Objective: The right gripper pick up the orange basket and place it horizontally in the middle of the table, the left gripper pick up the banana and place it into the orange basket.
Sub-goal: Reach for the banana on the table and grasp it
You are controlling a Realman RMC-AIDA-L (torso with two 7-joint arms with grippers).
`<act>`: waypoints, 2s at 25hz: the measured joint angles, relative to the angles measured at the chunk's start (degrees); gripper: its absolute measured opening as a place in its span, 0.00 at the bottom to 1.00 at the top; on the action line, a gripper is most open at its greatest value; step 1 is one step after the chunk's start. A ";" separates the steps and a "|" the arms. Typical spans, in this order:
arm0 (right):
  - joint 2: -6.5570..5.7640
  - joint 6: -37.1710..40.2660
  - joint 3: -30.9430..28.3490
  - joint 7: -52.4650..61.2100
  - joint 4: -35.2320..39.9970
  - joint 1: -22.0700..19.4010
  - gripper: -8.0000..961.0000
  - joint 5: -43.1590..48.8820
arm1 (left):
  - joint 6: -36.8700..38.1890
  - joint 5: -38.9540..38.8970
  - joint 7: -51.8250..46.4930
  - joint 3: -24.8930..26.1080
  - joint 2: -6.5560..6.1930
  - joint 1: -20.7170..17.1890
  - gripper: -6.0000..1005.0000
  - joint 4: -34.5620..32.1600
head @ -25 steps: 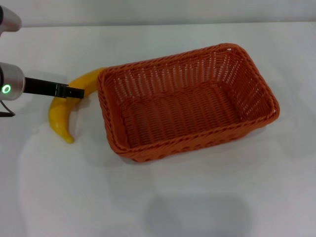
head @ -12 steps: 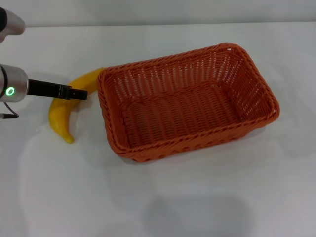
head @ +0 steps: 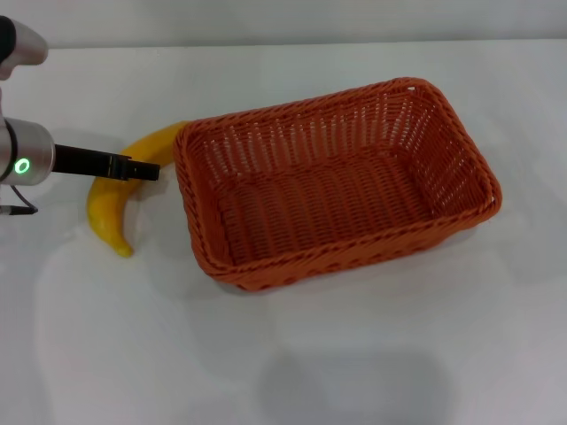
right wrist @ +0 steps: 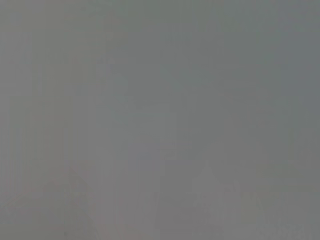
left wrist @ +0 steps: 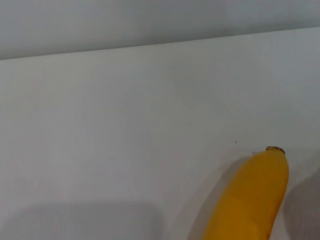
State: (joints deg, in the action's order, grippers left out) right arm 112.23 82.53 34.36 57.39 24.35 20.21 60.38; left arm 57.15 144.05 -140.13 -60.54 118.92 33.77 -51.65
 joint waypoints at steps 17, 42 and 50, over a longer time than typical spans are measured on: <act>0.00 0.32 -0.43 0.00 0.09 -0.10 0.91 -0.44 | 0.25 -0.41 -1.55 0.38 0.00 -0.16 0.74 0.06; 0.00 1.83 -0.79 1.32 0.17 -0.52 0.91 -0.51 | 0.79 -0.26 -1.11 0.31 0.02 -0.83 0.52 0.02; 0.00 1.85 -0.79 1.32 0.17 -0.56 0.91 -0.63 | 1.81 -0.60 -2.36 0.05 0.12 -3.40 0.52 -6.35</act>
State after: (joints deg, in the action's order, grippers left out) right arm 112.23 84.38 33.57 58.71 24.52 19.66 59.75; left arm 58.96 143.45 -142.49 -60.49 119.04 30.37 -58.00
